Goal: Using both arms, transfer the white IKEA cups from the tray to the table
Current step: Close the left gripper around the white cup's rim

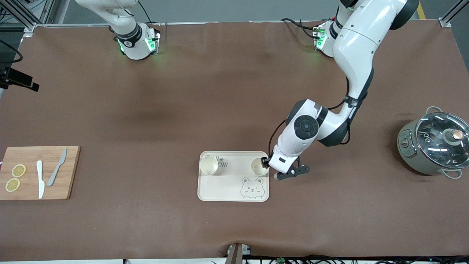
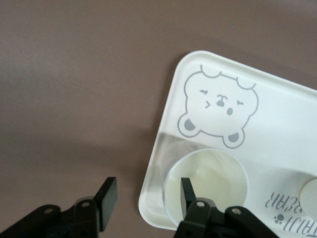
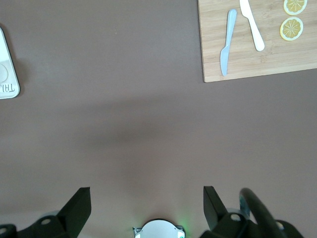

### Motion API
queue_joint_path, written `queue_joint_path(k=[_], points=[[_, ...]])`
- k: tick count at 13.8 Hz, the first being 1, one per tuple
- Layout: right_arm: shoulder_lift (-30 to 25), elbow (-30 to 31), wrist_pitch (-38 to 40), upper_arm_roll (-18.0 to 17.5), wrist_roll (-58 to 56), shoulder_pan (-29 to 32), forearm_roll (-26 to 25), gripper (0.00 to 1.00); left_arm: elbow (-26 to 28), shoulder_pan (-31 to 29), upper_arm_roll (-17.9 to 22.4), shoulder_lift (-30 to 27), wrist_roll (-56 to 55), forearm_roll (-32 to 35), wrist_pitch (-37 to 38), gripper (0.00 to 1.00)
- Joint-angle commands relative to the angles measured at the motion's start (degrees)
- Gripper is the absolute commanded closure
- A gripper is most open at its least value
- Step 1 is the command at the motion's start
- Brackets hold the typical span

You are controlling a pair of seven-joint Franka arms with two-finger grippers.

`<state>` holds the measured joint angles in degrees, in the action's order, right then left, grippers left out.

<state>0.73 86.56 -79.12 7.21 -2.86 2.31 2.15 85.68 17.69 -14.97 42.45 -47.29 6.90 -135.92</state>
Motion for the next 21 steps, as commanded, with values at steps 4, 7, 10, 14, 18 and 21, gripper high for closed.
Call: queue_joint_path(k=[4,7,10,14,18,21], points=[[-0.38,0.1,0.19,-0.79,0.22,1.39,1.11,0.0,-1.13,1.73,0.12,2.37,-1.13,0.92,-0.66,0.67],[-0.38,0.1,0.28,-0.79,0.22,1.38,1.11,0.0,-1.04,1.82,0.12,3.6,-1.14,0.92,-4.08,0.81],[-0.38,0.1,0.28,-0.79,0.22,1.38,1.11,0.0,-1.22,2.08,0.12,3.61,-0.96,1.01,-4.17,1.0],[-0.38,0.1,0.28,-0.79,0.22,1.39,1.11,0.0,-3.15,2.87,0.56,2.12,-0.96,1.89,-4.17,1.0],[-0.29,0.1,0.37,-0.79,0.22,1.38,1.11,0.0,-3.07,2.17,0.74,-1.3,-0.96,2.76,-3.65,1.0],[-0.21,-0.25,0.1,-0.79,0.22,1.47,1.19,0.0,-2.45,1.73,1.09,-5.96,-1.05,2.68,0.46,1.0]])
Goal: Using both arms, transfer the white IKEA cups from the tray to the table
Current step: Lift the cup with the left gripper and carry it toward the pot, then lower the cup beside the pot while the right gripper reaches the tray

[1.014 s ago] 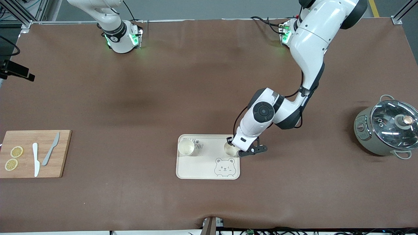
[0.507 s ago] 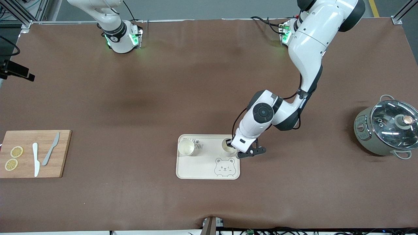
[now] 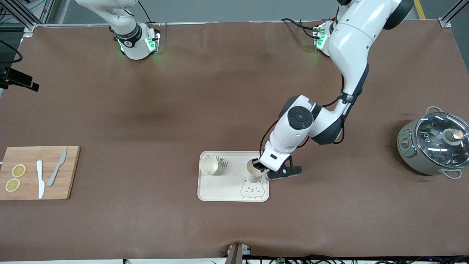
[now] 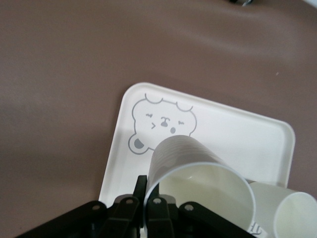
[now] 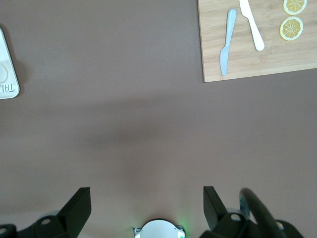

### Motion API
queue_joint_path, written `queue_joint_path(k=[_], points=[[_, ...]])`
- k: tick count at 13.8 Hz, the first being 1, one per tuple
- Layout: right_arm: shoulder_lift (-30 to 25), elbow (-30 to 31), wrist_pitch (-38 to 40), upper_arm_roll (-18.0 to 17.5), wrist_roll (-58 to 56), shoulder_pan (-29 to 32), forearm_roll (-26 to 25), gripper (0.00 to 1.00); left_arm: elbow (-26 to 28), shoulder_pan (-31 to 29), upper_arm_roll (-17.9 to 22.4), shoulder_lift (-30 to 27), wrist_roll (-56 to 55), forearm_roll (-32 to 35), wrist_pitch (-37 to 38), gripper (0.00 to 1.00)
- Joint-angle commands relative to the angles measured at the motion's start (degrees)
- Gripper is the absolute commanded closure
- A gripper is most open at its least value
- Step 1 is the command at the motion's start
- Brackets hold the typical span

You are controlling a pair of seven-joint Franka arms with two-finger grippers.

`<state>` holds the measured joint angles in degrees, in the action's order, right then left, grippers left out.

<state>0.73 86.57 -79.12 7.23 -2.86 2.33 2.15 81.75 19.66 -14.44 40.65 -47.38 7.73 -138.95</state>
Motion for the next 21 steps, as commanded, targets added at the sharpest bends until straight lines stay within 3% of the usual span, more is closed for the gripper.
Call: queue_joint_path(k=[1,4,9,14,18,21], points=[[-0.12,-0.35,0.02,-0.82,0.22,1.62,1.97,0.0,1.48,-1.71,0.56,-6.09,-0.78,1.94,6.47,1.0],[0.76,-0.44,-0.07,-0.73,0.13,3.47,6.37,0.0,1.66,-6.29,0.29,-11.02,-0.26,1.85,15.08,1.0],[0.94,-0.53,-1.21,-1.17,0.05,0.32,5.77,0.0,2.18,-12.09,0.12,-13.67,3.34,1.77,30.38,1.0],[8.91,-2.46,-3.41,-1.25,-0.75,-3.04,6.11,0.0,8.16,-19.99,-0.76,-13.85,7.31,0.63,31.28,1.0],[17.35,-2.2,-11.83,-1.25,-0.14,-6.28,5.67,0.0,10.97,-23.25,-0.85,-13.15,7.92,0.62,30.58,1.0],[20.36,-0.54,-17.19,-1.17,2.05,-10.84,6.11,0.0,16.92,-27.02,-0.94,-13.32,13.26,0.45,23.5,1.0]])
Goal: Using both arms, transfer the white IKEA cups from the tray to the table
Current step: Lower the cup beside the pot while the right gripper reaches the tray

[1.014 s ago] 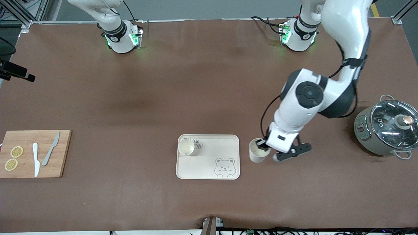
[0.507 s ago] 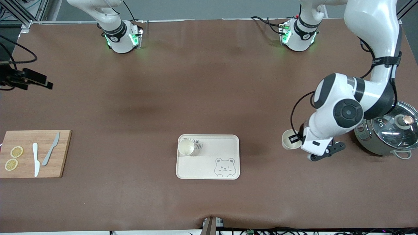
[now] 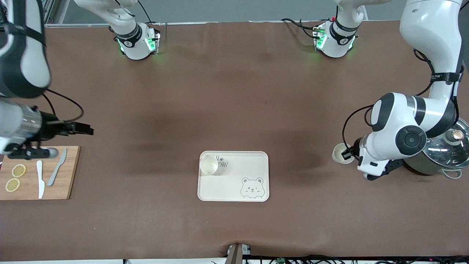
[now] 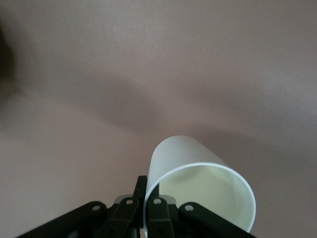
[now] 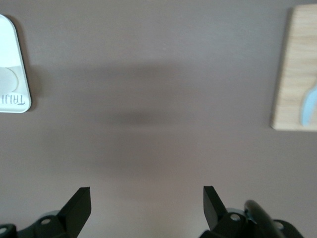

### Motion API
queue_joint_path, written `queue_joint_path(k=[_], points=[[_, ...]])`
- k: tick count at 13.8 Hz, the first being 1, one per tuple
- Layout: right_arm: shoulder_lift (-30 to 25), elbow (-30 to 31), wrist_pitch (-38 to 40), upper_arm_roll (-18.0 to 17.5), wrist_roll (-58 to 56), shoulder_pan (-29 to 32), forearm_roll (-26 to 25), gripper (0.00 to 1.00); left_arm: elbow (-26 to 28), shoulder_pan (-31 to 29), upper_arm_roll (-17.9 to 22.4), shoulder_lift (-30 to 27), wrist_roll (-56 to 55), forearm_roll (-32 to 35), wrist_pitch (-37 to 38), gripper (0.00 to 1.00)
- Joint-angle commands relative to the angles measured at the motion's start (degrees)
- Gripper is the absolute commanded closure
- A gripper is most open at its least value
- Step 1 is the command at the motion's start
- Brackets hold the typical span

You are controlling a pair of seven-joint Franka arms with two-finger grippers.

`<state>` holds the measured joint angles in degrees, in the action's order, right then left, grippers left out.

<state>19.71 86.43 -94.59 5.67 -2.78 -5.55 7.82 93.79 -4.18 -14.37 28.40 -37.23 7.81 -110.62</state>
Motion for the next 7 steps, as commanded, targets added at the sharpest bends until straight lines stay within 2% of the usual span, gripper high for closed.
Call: queue_joint_path(k=[1,3,5,7], points=[[1.82,1.27,-4.79,0.39,6.78,-4.11,0.53,0.0,7.52,-4.86,-1.35,-1.15,4.44,0.28,-8.08,1.0],[2.52,5.05,-11.2,0.3,16.45,-7.44,0.97,0.0,10.26,-7.32,-1.88,-0.8,6.38,0.28,-11.36,1.0],[4.36,6.21,-15.0,0.3,23.4,-10.61,4.38,0.0,11.14,-9.34,-1.97,0.16,9.35,-0.68,-12.42,1.0],[6.56,6.12,-18.33,0.3,31.91,-15.61,7.81,0.0,11.94,-13.12,-3.63,1.39,15.76,-6.71,-13.82,1.0]])
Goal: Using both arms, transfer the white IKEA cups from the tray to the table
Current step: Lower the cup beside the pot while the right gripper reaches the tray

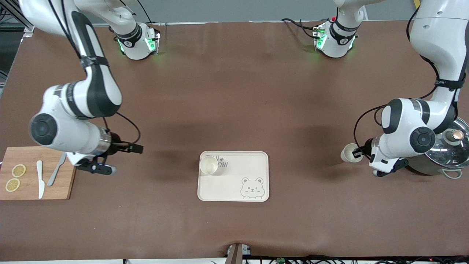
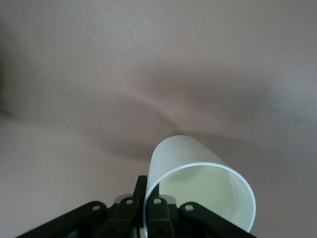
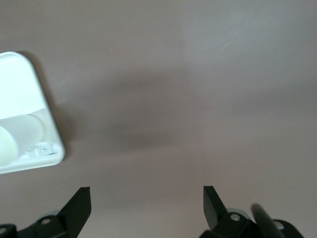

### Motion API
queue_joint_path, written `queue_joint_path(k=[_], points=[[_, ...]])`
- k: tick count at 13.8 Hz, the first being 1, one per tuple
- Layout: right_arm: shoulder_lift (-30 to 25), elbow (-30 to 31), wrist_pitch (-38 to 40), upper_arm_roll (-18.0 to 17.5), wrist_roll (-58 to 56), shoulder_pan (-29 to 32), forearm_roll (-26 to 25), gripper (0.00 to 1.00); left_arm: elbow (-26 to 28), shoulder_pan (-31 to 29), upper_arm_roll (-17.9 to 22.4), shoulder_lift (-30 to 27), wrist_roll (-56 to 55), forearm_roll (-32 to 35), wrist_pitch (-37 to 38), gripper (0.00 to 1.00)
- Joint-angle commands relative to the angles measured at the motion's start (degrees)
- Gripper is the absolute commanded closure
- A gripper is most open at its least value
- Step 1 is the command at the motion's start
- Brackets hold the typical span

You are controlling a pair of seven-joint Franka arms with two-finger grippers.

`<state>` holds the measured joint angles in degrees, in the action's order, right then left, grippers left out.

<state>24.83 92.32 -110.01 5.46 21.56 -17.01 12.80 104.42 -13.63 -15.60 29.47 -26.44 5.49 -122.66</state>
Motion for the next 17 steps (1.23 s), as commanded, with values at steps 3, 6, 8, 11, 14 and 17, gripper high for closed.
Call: queue_joint_path(k=[3,6,8,11,14,17], points=[[5.48,0.06,-11.69,0.52,20.52,-8.38,4.77,0.0,1.4,-3.77,-2.77,0.06,6.22,-5.92,-1.97,1.0],[10.22,-0.47,-20.57,0.52,23.43,-11.82,5.74,0.0,2.37,-3.77,-3.48,0.41,6.58,-5.84,-3.36,1.0],[11.99,-1.43,-21.65,0.52,25.81,-11.91,10.55,0.0,3.07,-3.42,-4.0,0.5,6.58,-5.84,-5.21,1.0],[13.22,-3.11,-21.65,0.52,26.61,-12.61,17.16,0.0,3.07,-3.42,-4.0,1.2,6.58,-5.92,-5.39,0.69],[14.36,-3.9,-21.91,0.61,28.28,-14.27,16.82,0.0,2.99,-3.42,-4.09,0.33,6.49,-5.92,-4.7,0.0],[15.95,-5.31,-23.67,0.78,28.28,-15.94,16.2,0.11,2.55,-3.94,-4.18,-4.06,6.66,-5.92,0.03,0.0]])
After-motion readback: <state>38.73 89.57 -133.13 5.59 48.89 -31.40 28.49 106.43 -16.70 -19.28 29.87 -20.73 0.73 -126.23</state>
